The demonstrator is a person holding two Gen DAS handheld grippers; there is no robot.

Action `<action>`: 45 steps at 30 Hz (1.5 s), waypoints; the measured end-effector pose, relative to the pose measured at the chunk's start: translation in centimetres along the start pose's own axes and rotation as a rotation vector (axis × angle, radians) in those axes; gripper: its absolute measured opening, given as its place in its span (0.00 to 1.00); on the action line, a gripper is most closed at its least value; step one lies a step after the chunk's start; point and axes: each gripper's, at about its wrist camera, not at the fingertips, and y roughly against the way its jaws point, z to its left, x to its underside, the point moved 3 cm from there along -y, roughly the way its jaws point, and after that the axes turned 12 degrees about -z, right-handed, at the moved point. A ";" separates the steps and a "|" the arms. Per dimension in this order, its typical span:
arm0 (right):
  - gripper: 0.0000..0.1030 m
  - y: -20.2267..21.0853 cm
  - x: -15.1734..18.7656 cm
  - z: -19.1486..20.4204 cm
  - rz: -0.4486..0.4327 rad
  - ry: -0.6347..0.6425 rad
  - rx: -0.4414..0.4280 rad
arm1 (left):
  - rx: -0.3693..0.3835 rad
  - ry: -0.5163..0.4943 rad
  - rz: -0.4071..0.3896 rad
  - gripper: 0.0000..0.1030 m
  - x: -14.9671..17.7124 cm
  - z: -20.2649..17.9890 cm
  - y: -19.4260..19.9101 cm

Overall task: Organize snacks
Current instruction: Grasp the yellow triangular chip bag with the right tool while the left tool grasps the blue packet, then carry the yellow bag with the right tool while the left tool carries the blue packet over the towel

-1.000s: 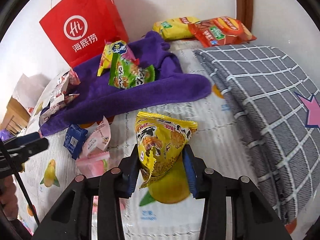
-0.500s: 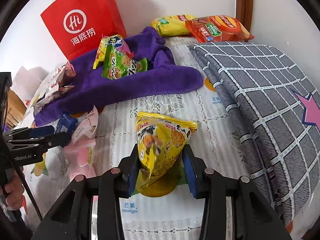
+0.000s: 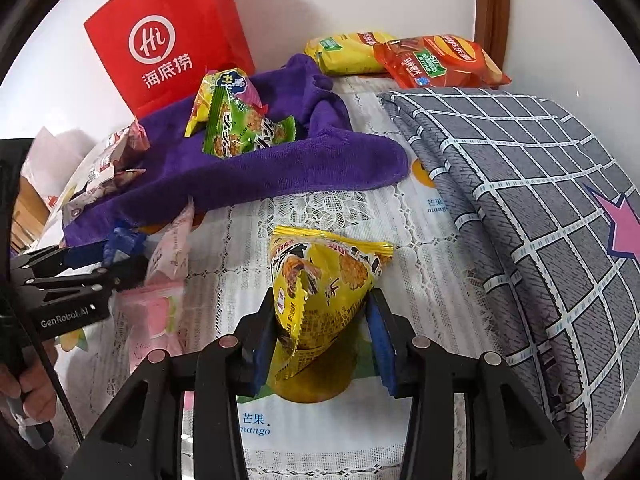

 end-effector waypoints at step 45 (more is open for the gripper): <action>0.39 4.8 -16.1 8.8 -0.227 0.057 -0.019 | 0.086 0.111 -0.236 0.44 -10.7 7.8 9.3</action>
